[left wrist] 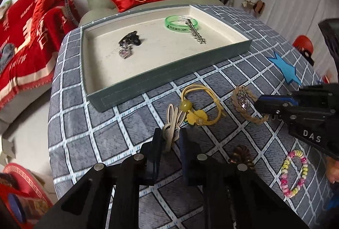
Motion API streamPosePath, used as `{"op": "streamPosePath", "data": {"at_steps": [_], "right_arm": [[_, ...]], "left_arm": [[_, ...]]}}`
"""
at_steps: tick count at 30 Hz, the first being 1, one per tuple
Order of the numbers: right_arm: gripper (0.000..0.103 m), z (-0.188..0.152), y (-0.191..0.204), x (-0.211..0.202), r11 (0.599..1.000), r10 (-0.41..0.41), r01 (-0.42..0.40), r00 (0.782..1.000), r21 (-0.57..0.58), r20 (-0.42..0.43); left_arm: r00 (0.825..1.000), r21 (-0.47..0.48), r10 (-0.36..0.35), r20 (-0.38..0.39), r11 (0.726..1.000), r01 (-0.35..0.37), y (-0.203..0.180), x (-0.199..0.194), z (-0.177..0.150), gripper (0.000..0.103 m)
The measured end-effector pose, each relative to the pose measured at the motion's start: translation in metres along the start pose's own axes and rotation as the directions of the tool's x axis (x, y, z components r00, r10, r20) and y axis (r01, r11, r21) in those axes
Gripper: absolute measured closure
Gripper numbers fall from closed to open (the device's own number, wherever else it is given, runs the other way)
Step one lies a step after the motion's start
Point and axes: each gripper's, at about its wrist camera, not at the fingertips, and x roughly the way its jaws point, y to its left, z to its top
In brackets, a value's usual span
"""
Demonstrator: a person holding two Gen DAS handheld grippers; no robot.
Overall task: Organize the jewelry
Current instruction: 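Grasp the braided cord with the right gripper while the left grasps the hair clips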
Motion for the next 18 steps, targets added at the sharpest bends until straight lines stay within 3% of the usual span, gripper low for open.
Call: {"op": "streamPosePath", "data": {"at_steps": [1, 13, 18], "right_arm": [[0.097, -0.001, -0.003, -0.003, 1.000, 0.009, -0.009, 1.000, 0.010, 0.008], [0.098, 0.000, -0.014, -0.040, 0.999, 0.044, -0.046, 0.995, 0.019, 0.092], [0.097, 0.001, -0.021, -0.035, 0.995, 0.082, -0.085, 0.995, 0.046, 0.061]], "left_arm": [[1.000, -0.011, -0.003, 0.005, 1.000, 0.003, 0.001, -0.002, -0.002, 0.081], [0.999, -0.073, -0.011, 0.034, 0.997, 0.014, 0.006, -0.019, -0.009, 0.080], [0.999, -0.085, -0.003, 0.039, 0.996, 0.006, 0.010, -0.023, -0.011, 0.080]]}}
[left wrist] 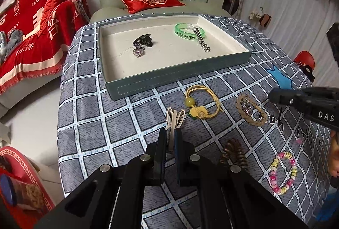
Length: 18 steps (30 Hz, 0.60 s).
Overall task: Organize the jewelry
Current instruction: 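Grasp the braided cord with the right gripper while the left grasps the hair clips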
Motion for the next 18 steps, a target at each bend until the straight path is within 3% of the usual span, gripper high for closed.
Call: {"op": "streamPosePath", "data": {"at_steps": [2, 6, 7, 8, 10, 14, 18], "right_arm": [[0.097, -0.003, -0.006, 0.007, 0.999, 0.029, -0.029, 0.999, 0.025, -0.035], [0.095, -0.009, -0.006, 0.019, 1.000, 0.003, -0.001, 0.998, 0.017, -0.068], [0.087, -0.010, -0.007, 0.022, 1.000, 0.004, -0.003, 0.997, 0.020, -0.075], [0.073, -0.011, -0.007, 0.025, 1.000, 0.005, -0.003, 0.997, 0.025, -0.079], [0.058, -0.011, -0.007, 0.028, 0.999, 0.012, -0.009, 0.997, 0.034, -0.078], [0.059, -0.011, 0.002, 0.032, 1.000, -0.018, 0.018, 0.997, -0.007, -0.078], [0.079, -0.010, 0.014, 0.035, 0.993, -0.099, 0.093, 0.992, -0.079, -0.080]], "left_arm": [[1.000, -0.003, 0.002, 0.003, 1.000, -0.002, 0.001, -0.002, 0.000, 0.081], [1.000, -0.009, 0.007, 0.010, 1.000, -0.007, 0.003, -0.006, -0.002, 0.081], [1.000, -0.009, 0.008, 0.012, 1.000, -0.008, 0.003, -0.007, -0.002, 0.081], [1.000, -0.008, 0.009, 0.015, 1.000, -0.009, 0.003, -0.008, -0.002, 0.081], [1.000, -0.009, 0.009, 0.019, 1.000, -0.009, 0.004, -0.010, -0.002, 0.080], [1.000, -0.014, 0.008, 0.022, 1.000, -0.008, 0.005, -0.012, -0.002, 0.081], [1.000, -0.025, 0.006, 0.022, 1.000, -0.006, 0.006, -0.013, -0.003, 0.081]]}}
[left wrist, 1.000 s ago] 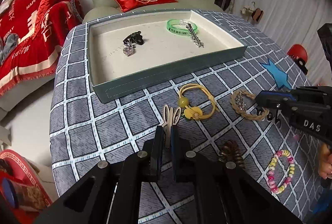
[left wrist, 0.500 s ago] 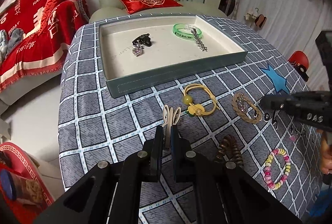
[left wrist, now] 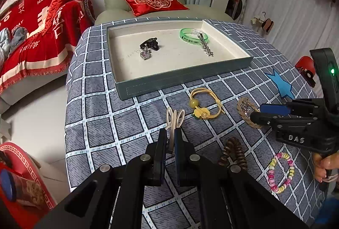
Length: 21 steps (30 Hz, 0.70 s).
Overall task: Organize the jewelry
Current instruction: 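Grasp the braided cord with the right gripper while the left grasps the hair clips, then carry both items into the white tray and open both grippers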
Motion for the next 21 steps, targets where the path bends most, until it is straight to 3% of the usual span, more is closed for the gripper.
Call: {"op": "streamPosePath", "data": {"at_steps": [1, 6, 21], "right_arm": [[0.098, 0.000, 0.004, -0.001, 1.000, 0.008, -0.008, 1.000, -0.018, -0.001], [0.098, -0.002, 0.007, -0.008, 1.000, 0.001, 0.000, 1.000, -0.018, 0.019], [0.098, 0.024, -0.020, -0.064, 0.993, 0.092, -0.103, 0.984, 0.062, 0.152]], "left_arm": [[1.000, -0.001, 0.000, 0.001, 1.000, 0.000, 0.000, 0.000, 0.000, 0.081], [1.000, -0.007, -0.001, 0.013, 1.000, 0.001, 0.000, -0.005, -0.001, 0.080], [0.997, -0.046, 0.015, 0.081, 0.999, -0.011, 0.007, -0.028, 0.021, 0.081]]}}
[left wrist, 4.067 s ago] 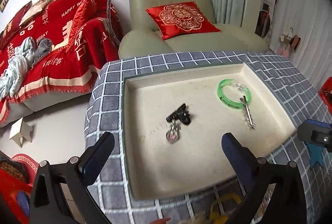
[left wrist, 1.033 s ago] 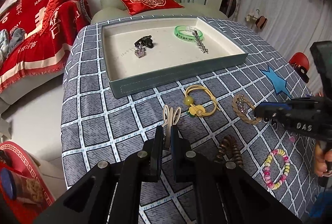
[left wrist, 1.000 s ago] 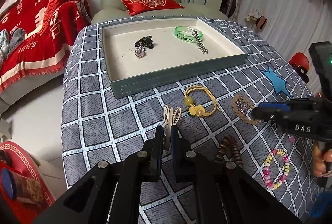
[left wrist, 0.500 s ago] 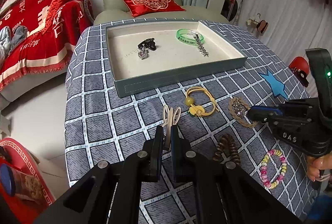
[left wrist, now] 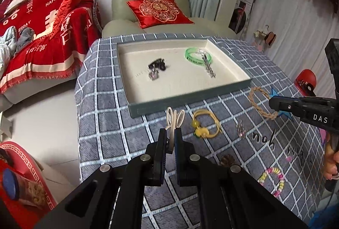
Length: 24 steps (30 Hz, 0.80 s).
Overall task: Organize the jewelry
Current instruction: 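Carry both items into the white tray and open both grippers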
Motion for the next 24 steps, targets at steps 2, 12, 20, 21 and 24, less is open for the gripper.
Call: {"op": "streamPosePath", "data": {"at_steps": [2, 12, 20, 21, 24], "right_arm": [[0.098, 0.010, 0.000, 0.000, 1.000, 0.013, -0.013, 1.000, 0.004, 0.008], [0.098, 0.061, -0.012, 0.020, 0.996, 0.075, -0.076, 0.997, 0.057, 0.008], [0.098, 0.092, -0.021, 0.066, 0.996, 0.064, -0.061, 0.997, 0.066, -0.039], [0.098, 0.093, -0.023, 0.071, 0.996, 0.061, -0.057, 0.997, 0.067, -0.046], [0.098, 0.095, -0.031, 0.088, 0.996, 0.049, -0.044, 0.997, 0.083, -0.068]], "left_arm": [[1.000, -0.009, 0.001, 0.008, 1.000, -0.001, 0.001, -0.001, 0.007, 0.080], [0.999, -0.052, 0.005, 0.048, 0.999, -0.003, 0.007, 0.010, 0.071, 0.080], [1.000, -0.067, 0.031, 0.005, 0.997, -0.030, 0.010, 0.053, 0.108, 0.081], [0.999, -0.061, 0.037, -0.008, 0.997, -0.037, 0.009, 0.060, 0.107, 0.081], [0.997, -0.042, 0.055, -0.048, 0.998, -0.057, 0.006, 0.078, 0.102, 0.081]]}}
